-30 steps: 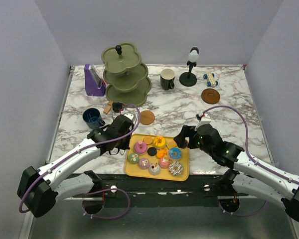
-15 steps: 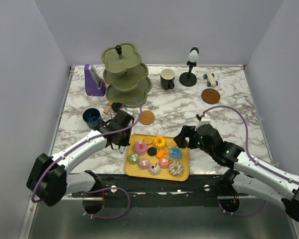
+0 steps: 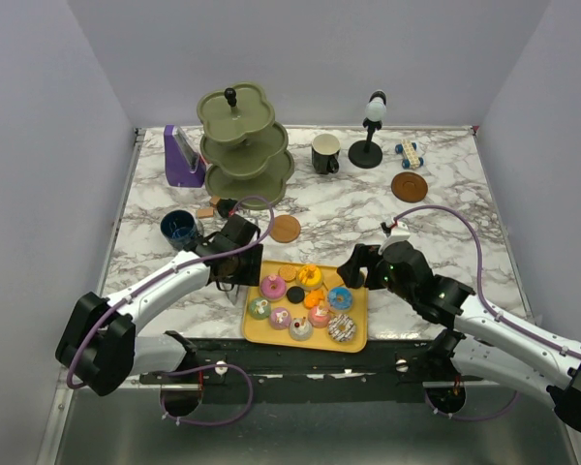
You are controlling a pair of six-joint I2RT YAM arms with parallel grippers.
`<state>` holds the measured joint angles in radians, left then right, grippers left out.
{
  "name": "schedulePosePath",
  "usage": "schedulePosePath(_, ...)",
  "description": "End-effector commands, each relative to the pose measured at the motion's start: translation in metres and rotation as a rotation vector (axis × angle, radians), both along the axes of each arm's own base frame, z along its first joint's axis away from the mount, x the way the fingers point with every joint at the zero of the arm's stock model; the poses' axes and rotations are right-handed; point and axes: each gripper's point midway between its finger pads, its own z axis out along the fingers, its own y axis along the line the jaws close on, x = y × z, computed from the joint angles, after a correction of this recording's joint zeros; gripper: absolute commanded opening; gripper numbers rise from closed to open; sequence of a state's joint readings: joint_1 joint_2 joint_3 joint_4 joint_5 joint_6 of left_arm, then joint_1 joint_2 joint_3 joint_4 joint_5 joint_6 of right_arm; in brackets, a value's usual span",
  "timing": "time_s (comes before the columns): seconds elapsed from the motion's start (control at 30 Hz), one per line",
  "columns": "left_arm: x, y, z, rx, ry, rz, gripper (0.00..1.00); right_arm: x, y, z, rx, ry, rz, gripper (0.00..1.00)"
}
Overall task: Serve the afternoon tea
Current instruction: Place the clamp at the center of the board.
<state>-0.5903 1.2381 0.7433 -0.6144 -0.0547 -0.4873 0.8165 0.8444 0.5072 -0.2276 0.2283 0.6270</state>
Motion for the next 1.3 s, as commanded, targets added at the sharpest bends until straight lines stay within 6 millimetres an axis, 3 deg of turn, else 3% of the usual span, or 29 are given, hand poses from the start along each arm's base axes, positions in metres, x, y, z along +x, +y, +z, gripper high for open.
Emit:
schedulePosePath(0.0,0.006,0.007,0.009,0.009,-0.041,0.076,0.76,-0.001,0.004,0.005,0.008,-0.012,0.021,0.98)
schedulePosePath(0.17,0.012,0.024,0.027,0.007,-0.137,0.223,0.98,0.000,0.004,0.004,0.007,-0.008,0.017,0.98)
schedulePosePath(0.37,0.013,0.054,0.024,-0.016,-0.227,0.530,0.99,0.000,0.006,0.005,0.009,-0.007,0.023,0.98)
schedulePosePath(0.6,0.017,0.055,0.011,-0.076,-0.233,0.675,0.99,-0.001,0.006,0.006,0.013,-0.009,0.031,0.98)
schedulePosePath(1.0,0.025,0.049,-0.007,0.004,-0.188,0.611,0.99,-0.002,0.004,0.006,0.011,-0.010,0.026,0.98)
schedulePosePath(1.27,0.033,0.045,-0.001,0.044,-0.217,0.472,0.99,-0.001,0.005,0.003,0.008,-0.006,0.025,0.98)
